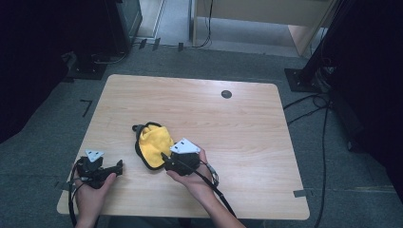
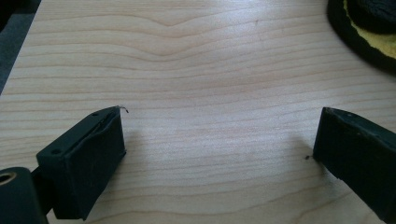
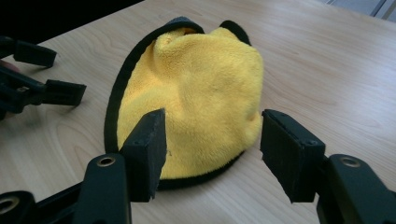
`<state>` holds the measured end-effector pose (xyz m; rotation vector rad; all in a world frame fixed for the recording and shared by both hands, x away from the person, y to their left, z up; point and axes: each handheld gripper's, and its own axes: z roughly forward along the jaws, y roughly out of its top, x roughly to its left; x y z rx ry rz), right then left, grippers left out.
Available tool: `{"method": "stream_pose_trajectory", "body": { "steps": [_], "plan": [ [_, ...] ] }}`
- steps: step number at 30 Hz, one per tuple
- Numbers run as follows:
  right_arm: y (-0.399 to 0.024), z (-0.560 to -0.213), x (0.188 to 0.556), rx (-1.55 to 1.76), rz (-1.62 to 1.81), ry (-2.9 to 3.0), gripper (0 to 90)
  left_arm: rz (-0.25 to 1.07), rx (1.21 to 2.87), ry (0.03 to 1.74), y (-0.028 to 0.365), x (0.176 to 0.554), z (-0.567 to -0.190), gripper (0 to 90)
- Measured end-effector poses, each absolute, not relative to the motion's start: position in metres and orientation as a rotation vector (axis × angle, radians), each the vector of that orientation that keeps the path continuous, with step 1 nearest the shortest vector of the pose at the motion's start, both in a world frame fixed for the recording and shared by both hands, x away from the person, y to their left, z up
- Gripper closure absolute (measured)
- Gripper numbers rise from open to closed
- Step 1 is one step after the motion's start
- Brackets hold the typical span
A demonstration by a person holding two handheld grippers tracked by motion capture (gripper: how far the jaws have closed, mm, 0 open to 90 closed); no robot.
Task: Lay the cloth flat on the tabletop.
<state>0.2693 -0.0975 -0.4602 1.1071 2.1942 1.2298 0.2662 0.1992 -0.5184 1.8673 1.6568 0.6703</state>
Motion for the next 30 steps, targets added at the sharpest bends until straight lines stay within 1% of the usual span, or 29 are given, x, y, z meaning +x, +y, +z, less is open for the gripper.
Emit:
{"method": "stream_pose_trajectory", "body": {
  "steps": [5,8,9,11,13,14,15,19,28,29,30],
  "plan": [
    [-0.077,-0.477,0.288,1.148,1.159,2.229,43.0,0.671,1.866,1.657,0.199,0.266,-0.518,1.5],
    [-0.071,-0.491,0.298,1.194,1.11,2.26,46.6,0.671,1.867,1.657,0.199,0.266,-0.518,1.5],
    [-0.07,-0.495,0.3,1.192,1.1,2.275,52.7,0.671,1.867,1.657,0.199,0.266,-0.518,1.5],
    [-0.068,-0.501,0.302,1.172,1.099,2.305,61.8,0.671,1.867,1.657,0.199,0.266,-0.518,1.5],
    [-0.069,-0.501,0.302,1.161,1.103,2.312,73.3,0.671,1.865,1.657,0.199,0.266,-0.518,1.5],
    [-0.069,-0.499,0.303,1.16,1.105,2.306,77.2,0.67,1.867,1.657,0.199,0.266,-0.518,1.5],
    [-0.071,-0.497,0.303,1.157,1.106,2.305,79.1,0.67,1.867,1.657,0.199,0.266,-0.518,1.5],
    [-0.082,-0.487,0.302,1.152,1.127,2.268,81.3,0.671,1.868,1.657,0.199,0.266,-0.518,1.5],
    [-0.119,-0.452,0.29,1.104,1.233,2.156,81.6,0.685,1.853,1.694,0.196,0.264,-0.517,1.6],
    [-0.124,-0.45,0.288,1.108,1.236,2.147,81.7,0.697,1.85,1.696,0.196,0.263,-0.516,3.2],
    [-0.129,-0.45,0.287,1.113,1.24,2.138,81.7,0.727,1.839,1.693,0.195,0.261,-0.514,7.6]
  ]
}}
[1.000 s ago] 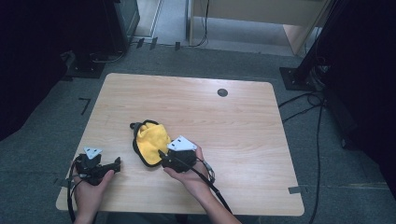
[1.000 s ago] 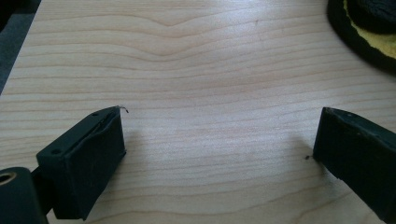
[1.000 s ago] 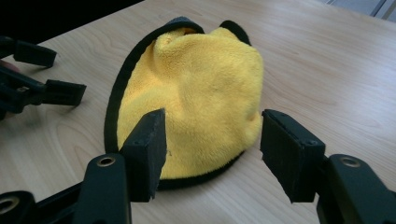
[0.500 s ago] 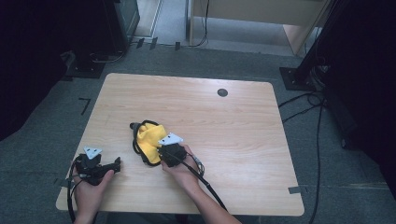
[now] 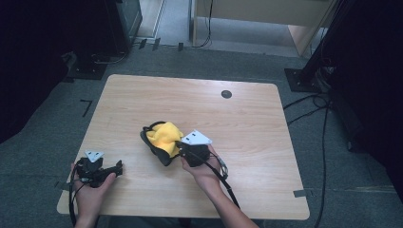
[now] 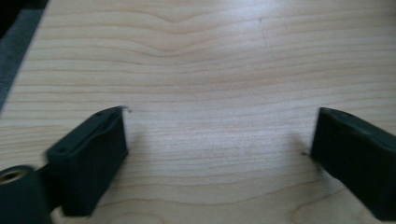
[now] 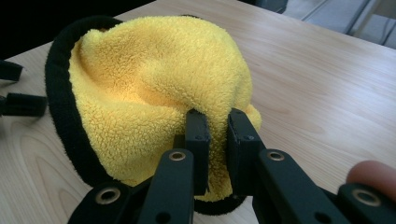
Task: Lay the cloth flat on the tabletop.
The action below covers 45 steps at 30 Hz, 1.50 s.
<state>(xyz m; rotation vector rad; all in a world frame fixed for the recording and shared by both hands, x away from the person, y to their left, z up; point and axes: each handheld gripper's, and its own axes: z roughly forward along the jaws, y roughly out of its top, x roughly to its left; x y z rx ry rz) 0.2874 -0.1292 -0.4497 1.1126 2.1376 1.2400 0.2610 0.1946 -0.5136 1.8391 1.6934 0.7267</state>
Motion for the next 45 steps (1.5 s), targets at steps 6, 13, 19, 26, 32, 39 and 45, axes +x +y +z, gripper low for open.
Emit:
{"method": "stream_pose_trajectory", "body": {
  "steps": [6,13,19,26,32,39,45],
  "plan": [
    [-0.177,-0.455,0.279,1.206,1.23,2.087,81.6,0.734,1.825,1.59,0.172,0.257,-0.496,12.4],
    [-0.226,-0.462,0.277,1.313,1.176,2.057,76.8,0.682,1.866,1.471,0.126,0.264,-0.482,11.4],
    [-0.249,-0.454,0.269,1.329,1.249,1.95,60.4,0.62,1.916,1.352,0.084,0.282,-0.47,12.7],
    [-0.234,-0.458,0.259,1.284,1.381,2.069,52.2,0.508,1.959,1.212,0.039,0.283,-0.472,13.5],
    [-0.208,-0.478,0.255,1.236,1.288,2.19,53.3,0.421,2.057,1.095,0.006,0.275,-0.488,14.0],
    [-0.204,-0.488,0.257,1.266,1.181,2.153,84.6,0.433,2.114,1.037,-0.024,0.272,-0.506,29.0],
    [-0.219,-0.476,0.254,1.251,1.227,2.067,88.5,0.398,2.072,0.999,-0.009,0.277,-0.5,79.8]
  ]
}}
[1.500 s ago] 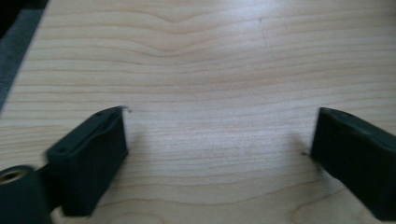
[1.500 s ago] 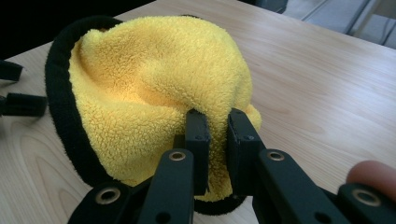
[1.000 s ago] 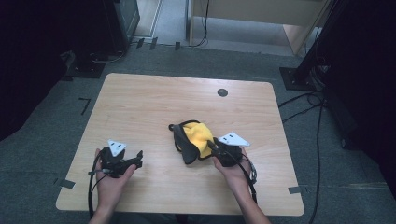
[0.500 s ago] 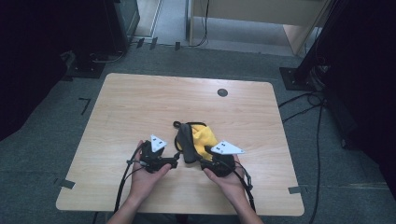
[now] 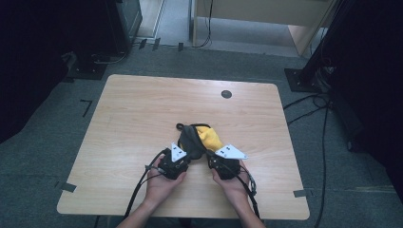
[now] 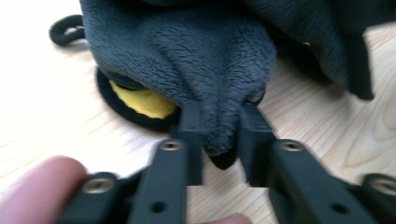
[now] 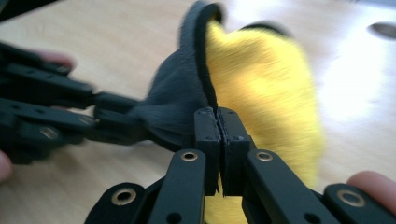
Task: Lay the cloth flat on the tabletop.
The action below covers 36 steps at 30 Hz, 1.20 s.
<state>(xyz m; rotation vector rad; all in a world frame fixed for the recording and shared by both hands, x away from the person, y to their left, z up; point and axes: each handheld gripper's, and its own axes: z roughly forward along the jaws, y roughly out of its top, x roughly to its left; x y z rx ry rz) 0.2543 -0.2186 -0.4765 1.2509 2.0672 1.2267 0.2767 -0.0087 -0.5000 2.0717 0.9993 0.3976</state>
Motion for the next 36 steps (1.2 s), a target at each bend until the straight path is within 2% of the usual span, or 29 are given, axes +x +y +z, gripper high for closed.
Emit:
{"method": "stream_pose_trajectory", "body": {
  "steps": [3,9,14,24,36],
  "plan": [
    [-0.234,-0.469,0.255,1.262,1.248,2.0,88.7,0.402,2.036,1.0,0.008,0.279,-0.491,83.5],
    [-0.279,-0.448,0.254,1.346,1.302,1.825,89.0,0.487,1.92,1.038,0.058,0.282,-0.462,84.1],
    [-0.303,-0.434,0.252,1.38,1.374,1.758,89.1,0.546,1.849,1.014,0.084,0.278,-0.436,84.6],
    [-0.303,-0.4,0.235,1.263,1.451,1.729,89.0,0.566,1.712,0.952,0.106,0.261,-0.398,84.6],
    [-0.298,-0.328,0.196,1.034,1.548,1.649,89.1,0.633,1.582,0.844,0.123,0.229,-0.344,84.8]
  ]
}}
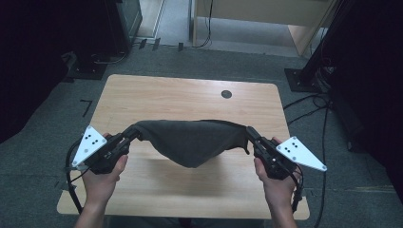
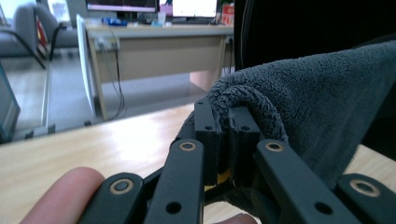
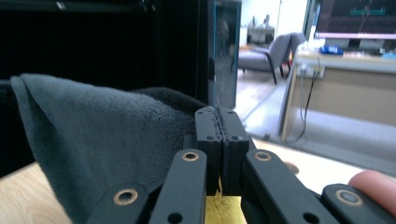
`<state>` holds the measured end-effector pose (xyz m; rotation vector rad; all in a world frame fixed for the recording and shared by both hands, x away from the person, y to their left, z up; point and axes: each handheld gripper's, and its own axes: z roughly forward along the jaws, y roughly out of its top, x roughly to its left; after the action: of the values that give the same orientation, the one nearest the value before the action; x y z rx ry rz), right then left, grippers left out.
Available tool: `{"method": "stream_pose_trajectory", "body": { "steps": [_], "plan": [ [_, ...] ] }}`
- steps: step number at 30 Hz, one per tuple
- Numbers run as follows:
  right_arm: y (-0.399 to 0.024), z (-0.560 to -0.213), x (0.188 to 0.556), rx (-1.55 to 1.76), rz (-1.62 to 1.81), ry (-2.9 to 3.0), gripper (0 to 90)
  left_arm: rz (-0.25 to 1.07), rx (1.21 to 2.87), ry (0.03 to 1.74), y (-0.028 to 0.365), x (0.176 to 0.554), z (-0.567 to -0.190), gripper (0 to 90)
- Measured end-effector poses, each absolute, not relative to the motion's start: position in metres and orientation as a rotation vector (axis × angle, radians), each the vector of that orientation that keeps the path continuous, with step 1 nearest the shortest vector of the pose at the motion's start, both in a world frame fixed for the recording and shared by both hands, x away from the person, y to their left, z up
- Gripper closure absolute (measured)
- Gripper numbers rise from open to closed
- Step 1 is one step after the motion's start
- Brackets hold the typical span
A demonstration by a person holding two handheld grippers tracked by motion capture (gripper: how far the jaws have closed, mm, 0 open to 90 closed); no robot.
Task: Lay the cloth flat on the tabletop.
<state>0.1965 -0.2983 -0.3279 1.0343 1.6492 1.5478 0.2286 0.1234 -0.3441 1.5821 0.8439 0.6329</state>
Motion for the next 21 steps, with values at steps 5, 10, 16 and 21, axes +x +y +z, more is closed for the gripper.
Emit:
{"method": "stream_pose_trajectory", "body": {
  "steps": [5,10,16,21],
  "plan": [
    [-0.301,-0.304,0.185,0.994,1.578,1.62,89.2,0.641,1.559,0.77,0.125,0.211,-0.321,84.9],
    [-0.297,-0.29,0.202,0.992,1.551,1.67,89.2,0.651,1.573,0.776,0.122,0.22,-0.316,84.9],
    [-0.282,-0.31,0.305,1.132,1.357,1.727,88.7,0.701,1.624,0.995,0.105,0.308,-0.344,85.0],
    [-0.291,-0.347,0.381,1.367,1.229,1.697,64.5,0.63,1.62,1.26,0.109,0.37,-0.394,71.2]
  ]
}}
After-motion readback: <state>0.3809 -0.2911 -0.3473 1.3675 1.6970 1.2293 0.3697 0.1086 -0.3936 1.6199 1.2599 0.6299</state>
